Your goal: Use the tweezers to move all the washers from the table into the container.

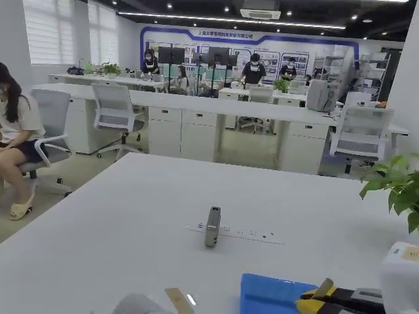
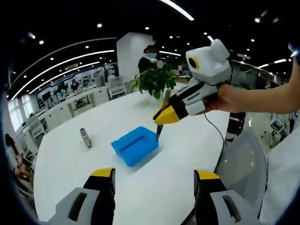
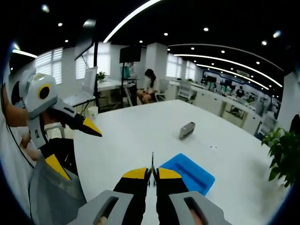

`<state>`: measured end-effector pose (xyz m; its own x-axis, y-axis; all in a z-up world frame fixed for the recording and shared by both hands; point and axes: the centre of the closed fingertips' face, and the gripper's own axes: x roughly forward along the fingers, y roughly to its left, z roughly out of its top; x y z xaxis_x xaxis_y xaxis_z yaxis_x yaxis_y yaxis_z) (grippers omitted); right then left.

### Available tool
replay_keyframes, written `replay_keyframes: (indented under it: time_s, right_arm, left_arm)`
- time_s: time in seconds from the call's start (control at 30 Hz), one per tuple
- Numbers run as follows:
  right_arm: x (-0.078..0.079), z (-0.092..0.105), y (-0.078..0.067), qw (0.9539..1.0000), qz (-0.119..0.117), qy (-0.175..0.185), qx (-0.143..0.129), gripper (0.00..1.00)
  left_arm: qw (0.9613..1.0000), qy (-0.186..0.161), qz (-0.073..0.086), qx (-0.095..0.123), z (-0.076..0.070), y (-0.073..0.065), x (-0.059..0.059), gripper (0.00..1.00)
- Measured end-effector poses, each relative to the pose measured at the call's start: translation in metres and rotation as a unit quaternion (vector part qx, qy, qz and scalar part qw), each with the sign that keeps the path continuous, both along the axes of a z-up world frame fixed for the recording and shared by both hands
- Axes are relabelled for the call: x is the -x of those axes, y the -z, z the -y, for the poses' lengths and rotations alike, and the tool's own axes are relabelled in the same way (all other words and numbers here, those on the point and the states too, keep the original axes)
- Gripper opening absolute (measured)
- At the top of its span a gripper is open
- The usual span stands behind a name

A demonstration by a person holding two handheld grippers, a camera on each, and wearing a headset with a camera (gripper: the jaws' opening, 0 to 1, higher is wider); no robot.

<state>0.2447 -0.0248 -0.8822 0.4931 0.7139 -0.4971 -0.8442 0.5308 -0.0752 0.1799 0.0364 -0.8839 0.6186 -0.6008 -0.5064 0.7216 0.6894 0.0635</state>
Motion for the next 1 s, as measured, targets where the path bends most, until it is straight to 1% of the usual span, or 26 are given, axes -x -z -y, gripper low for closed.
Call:
replay_keyframes:
  time_s: [0.03,0.1,0.13,0.2,0.23,0.27,0.3,0.33,0.37,0.4,0.43,0.47,0.5,0.53,0.57,0.6,0.63,0.67,0.7,0.73,0.77,0.8,0.83,0.87,0.97,1.0]
  right_arm:
    - [0.005,-0.001,0.0,1.0,-0.002,-0.008,0.003,0.02]
    - [0.011,-0.002,-0.001,0.9998,0.0,-0.02,0.009,0.02]
    - [0.017,-0.003,-0.001,0.9994,-0.005,-0.033,0.012,0.02]
    - [0.026,-0.006,0.001,0.9984,-0.018,-0.053,0.013,0.02]
    - [0.03,-0.006,0.002,0.9977,-0.022,-0.061,0.016,0.02]
    - [0.032,-0.006,0.004,0.9972,-0.025,-0.067,0.02,0.02]
    - [0.036,-0.006,0.006,0.9966,-0.027,-0.075,0.024,0.02]
    - [0.038,-0.006,0.007,0.996,-0.03,-0.08,0.024,0.02]
    - [0.044,-0.009,0.007,0.9944,-0.05,-0.092,0.013,0.02]
    - [0.049,-0.011,0.007,0.9928,-0.065,-0.1,0.003,0.03]
    - [0.055,-0.011,0.008,0.9897,-0.086,-0.115,-0.001,0.03]
    - [0.058,-0.011,0.008,0.9883,-0.09,-0.123,0.002,0.03]
    - [0.058,-0.01,0.007,0.9883,-0.081,-0.129,0.006,0.03]
    - [0.061,-0.011,0.006,0.9872,-0.08,-0.138,0.009,0.02]
    - [0.064,-0.011,0.006,0.9851,-0.084,-0.149,0.011,0.03]
    - [0.067,-0.011,0.005,0.9838,-0.087,-0.157,0.012,0.03]
    - [0.072,-0.011,0.005,0.9811,-0.088,-0.172,0.017,0.03]
    - [0.074,-0.011,0.004,0.9797,-0.085,-0.18,0.02,0.03]
    - [0.078,-0.011,0.004,0.9777,-0.086,-0.19,0.026,0.03]
    - [0.08,-0.011,0.004,0.9766,-0.09,-0.193,0.032,0.03]
    - [0.082,-0.011,0.006,0.975,-0.09,-0.199,0.04,0.03]
    - [0.084,-0.011,0.007,0.9728,-0.092,-0.208,0.045,0.03]
    - [0.087,-0.011,0.008,0.9705,-0.098,-0.215,0.048,0.03]
    - [0.09,-0.011,0.01,0.9685,-0.104,-0.22,0.052,0.03]
    - [0.096,-0.012,0.011,0.9641,-0.105,-0.237,0.059,0.03]
    - [0.099,-0.013,0.011,0.962,-0.112,-0.243,0.057,0.03]
  left_arm:
    - [0.9998,0.01,-0.007,0.013,0.004,-0.007,0.001,0.66]
    - [0.9992,0.023,-0.009,0.031,0.01,-0.018,-0.001,0.63]
    - [0.9991,0.027,-0.01,0.032,0.011,-0.02,-0.001,0.62]
    - [0.9981,0.048,-0.011,0.037,0.015,-0.028,-0.001,0.58]
    - [0.9965,0.072,-0.008,0.043,0.02,-0.033,0.0,0.55]
    - [0.9952,0.084,-0.01,0.049,0.023,-0.036,0.001,0.49]
    - [0.9935,0.097,-0.01,0.059,0.027,-0.039,0.001,0.44]
    - [0.9913,0.115,-0.01,0.063,0.03,-0.04,0.003,0.38]
    - [0.9888,0.128,-0.014,0.076,0.034,-0.042,0.003,0.29]
    - [0.9872,0.134,-0.012,0.086,0.036,-0.044,0.002,0.25]
    - [0.9839,0.141,-0.017,0.108,0.041,-0.047,0.001,0.23]
    - [0.9816,0.147,-0.027,0.119,0.043,-0.048,0.002,0.21]
    - [0.9787,0.157,-0.035,0.127,0.045,-0.049,0.004,0.2]
    - [0.9759,0.168,-0.03,0.136,0.048,-0.053,0.003,0.19]
    - [0.9744,0.172,-0.026,0.142,0.049,-0.056,0.002,0.17]
    - [0.9705,0.187,-0.03,0.149,0.052,-0.058,0.004,0.14]
    - [0.9684,0.196,-0.035,0.15,0.053,-0.059,0.006,0.12]
    - [0.9671,0.201,-0.038,0.152,0.054,-0.06,0.005,0.1]
    - [0.9647,0.211,-0.052,0.149,0.057,-0.059,0.008,0.1]
    - [0.9613,0.227,-0.058,0.144,0.058,-0.058,0.012,0.09]
    - [0.9608,0.229,-0.055,0.146,0.059,-0.059,0.011,0.08]
    - [0.9579,0.244,-0.052,0.143,0.061,-0.059,0.015,0.08]
    - [0.9561,0.252,-0.05,0.14,0.062,-0.059,0.017,0.07]
    - [0.9553,0.257,-0.048,0.138,0.063,-0.059,0.018,0.06]
    - [0.9514,0.278,-0.037,0.126,0.067,-0.057,0.022,0.05]
    - [0.9487,0.289,-0.033,0.124,0.069,-0.057,0.025,0.05]
